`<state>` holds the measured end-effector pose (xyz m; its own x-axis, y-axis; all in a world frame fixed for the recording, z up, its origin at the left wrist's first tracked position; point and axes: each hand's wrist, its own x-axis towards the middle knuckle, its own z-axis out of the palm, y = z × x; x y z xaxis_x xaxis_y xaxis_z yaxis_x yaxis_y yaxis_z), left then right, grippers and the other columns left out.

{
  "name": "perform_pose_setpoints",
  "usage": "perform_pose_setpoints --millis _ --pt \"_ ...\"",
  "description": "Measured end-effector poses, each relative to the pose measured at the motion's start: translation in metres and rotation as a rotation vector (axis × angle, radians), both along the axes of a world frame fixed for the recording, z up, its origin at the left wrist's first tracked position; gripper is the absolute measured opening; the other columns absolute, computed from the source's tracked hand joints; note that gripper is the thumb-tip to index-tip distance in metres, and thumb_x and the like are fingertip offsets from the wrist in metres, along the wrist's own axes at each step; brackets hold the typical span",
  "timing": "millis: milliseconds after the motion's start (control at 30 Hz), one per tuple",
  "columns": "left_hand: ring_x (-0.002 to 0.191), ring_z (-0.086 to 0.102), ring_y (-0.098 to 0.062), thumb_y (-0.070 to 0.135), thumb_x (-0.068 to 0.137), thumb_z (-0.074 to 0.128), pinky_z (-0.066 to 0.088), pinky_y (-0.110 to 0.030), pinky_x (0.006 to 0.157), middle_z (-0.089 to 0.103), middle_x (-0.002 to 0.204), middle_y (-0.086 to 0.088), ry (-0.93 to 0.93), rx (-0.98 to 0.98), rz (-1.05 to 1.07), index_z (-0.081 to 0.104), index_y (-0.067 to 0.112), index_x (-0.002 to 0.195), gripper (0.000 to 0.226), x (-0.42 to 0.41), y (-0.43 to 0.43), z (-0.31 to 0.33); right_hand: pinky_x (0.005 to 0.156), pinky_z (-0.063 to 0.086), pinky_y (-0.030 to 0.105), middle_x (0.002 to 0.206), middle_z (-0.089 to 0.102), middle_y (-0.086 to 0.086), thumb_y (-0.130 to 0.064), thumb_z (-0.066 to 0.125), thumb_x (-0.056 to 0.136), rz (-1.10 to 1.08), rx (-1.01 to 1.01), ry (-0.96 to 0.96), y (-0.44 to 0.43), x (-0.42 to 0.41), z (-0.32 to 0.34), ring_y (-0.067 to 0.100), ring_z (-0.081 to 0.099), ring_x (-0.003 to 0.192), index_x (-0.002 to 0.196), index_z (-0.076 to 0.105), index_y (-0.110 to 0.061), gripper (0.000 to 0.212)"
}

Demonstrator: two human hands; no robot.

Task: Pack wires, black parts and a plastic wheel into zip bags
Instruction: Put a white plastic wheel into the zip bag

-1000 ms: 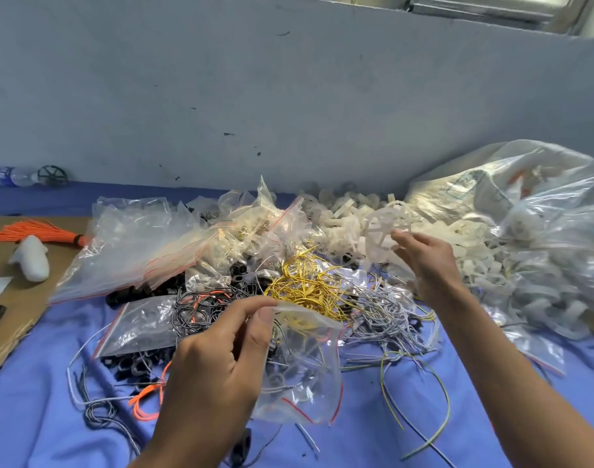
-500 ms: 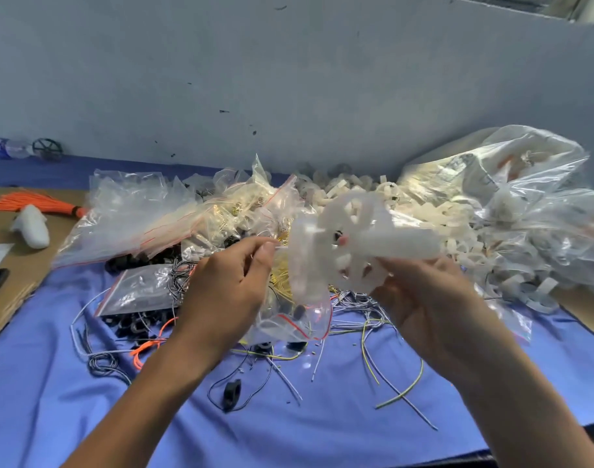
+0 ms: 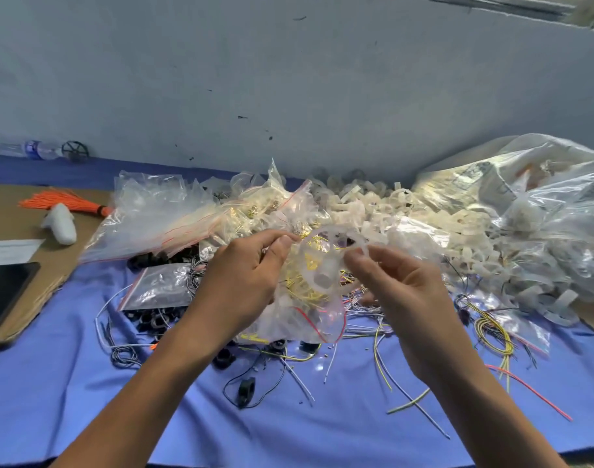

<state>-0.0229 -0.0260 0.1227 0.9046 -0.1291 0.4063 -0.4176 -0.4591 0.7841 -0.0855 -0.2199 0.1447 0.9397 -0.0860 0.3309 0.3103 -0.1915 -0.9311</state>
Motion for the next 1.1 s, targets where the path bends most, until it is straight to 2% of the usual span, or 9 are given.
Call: perform_pose_setpoints --millis 100,233,367,500,633,700,767,900,1100 --pt "0.045 0.058 -0.002 0.039 0.102 0.049 0.042 -0.026 0.056 0.059 0.051 0.014 -0.007 0.007 0.012 0.071 0.032 0.109 0.023 0.001 0.0 0.0 0.049 0.044 0.021 0.067 0.062 -0.009 -0.031 0.07 0.089 -0.076 -0.013 -0.111 -0.01 0.0 0.007 0.011 0.053 0.05 0.091 0.075 -0.019 0.013" --pt "0.044 0.057 -0.005 0.037 0.102 0.05 0.048 -0.027 0.053 0.063 0.057 0.01 0.009 -0.031 -0.027 0.071 0.035 0.104 0.021 0.004 -0.002 0.0 0.046 0.05 0.029 0.066 0.062 -0.002 -0.022 0.073 0.087 0.011 -0.052 -0.02 -0.005 0.0 0.002 0.016 0.059 0.051 0.092 0.072 -0.022 0.005" --pt "0.043 0.055 -0.006 0.044 0.099 0.049 0.047 -0.029 0.054 0.06 0.053 0.006 0.005 -0.035 -0.051 0.071 0.036 0.107 0.024 0.002 -0.005 -0.002 0.047 0.053 0.038 0.067 0.064 -0.003 -0.033 0.078 0.081 -0.164 -0.25 -0.014 0.004 0.005 -0.011 0.018 0.063 0.048 0.09 0.052 -0.032 0.027" --pt "0.045 0.056 -0.008 0.044 0.101 0.049 0.047 -0.031 0.054 0.055 0.049 0.004 -0.018 0.023 -0.041 0.07 0.037 0.109 0.023 -0.003 -0.004 -0.003 0.061 0.051 0.035 0.073 0.062 -0.009 -0.043 0.074 0.082 -0.345 -0.693 -0.133 0.012 0.011 -0.02 0.013 0.064 0.061 0.082 0.051 -0.027 0.028" --pt "0.046 0.057 -0.007 0.041 0.101 0.049 0.046 -0.029 0.055 0.054 0.047 0.007 -0.014 0.037 -0.038 0.07 0.036 0.111 0.023 -0.007 -0.001 -0.003 0.074 0.055 0.017 0.119 0.064 -0.016 -0.036 0.068 0.09 0.058 -0.534 -0.047 0.02 0.006 -0.026 -0.004 0.065 0.099 0.1 0.068 -0.028 0.012" --pt "0.046 0.058 -0.005 0.04 0.102 0.049 0.043 -0.021 0.053 0.055 0.047 0.008 -0.019 0.028 -0.022 0.07 0.036 0.111 0.023 -0.007 0.001 -0.003 0.068 0.057 0.024 0.104 0.07 -0.016 -0.027 0.065 0.093 0.104 -0.406 -0.104 0.02 0.007 -0.025 0.002 0.068 0.092 0.099 0.069 -0.028 0.008" --pt "0.046 0.058 -0.005 0.04 0.101 0.05 0.042 -0.017 0.051 0.057 0.05 0.005 -0.012 -0.012 -0.005 0.07 0.035 0.111 0.023 -0.007 0.003 -0.003 0.055 0.056 0.039 0.073 0.071 -0.008 -0.029 0.063 0.091 0.017 -0.308 -0.157 0.015 0.013 -0.021 0.011 0.069 0.067 0.094 0.068 -0.029 0.006" --pt "0.043 0.057 -0.006 0.039 0.1 0.05 0.04 -0.014 0.049 0.058 0.051 0.0 0.018 -0.059 -0.028 0.07 0.036 0.108 0.022 -0.008 0.006 -0.002 0.05 0.051 0.039 0.055 0.063 0.001 -0.029 0.062 0.09 -0.23 -0.318 -0.232 -0.008 0.05 -0.016 0.019 0.062 0.052 0.09 0.069 -0.028 0.006" --pt "0.044 0.059 -0.007 0.054 0.091 0.045 0.042 -0.016 0.049 0.055 0.047 0.003 0.045 -0.094 -0.065 0.069 0.044 0.105 0.03 -0.011 0.007 0.001 0.084 0.056 0.035 0.115 0.07 0.002 -0.023 0.055 0.097 -0.085 -0.643 0.087 -0.022 0.168 -0.037 0.011 0.064 0.095 0.115 0.069 -0.018 0.023"
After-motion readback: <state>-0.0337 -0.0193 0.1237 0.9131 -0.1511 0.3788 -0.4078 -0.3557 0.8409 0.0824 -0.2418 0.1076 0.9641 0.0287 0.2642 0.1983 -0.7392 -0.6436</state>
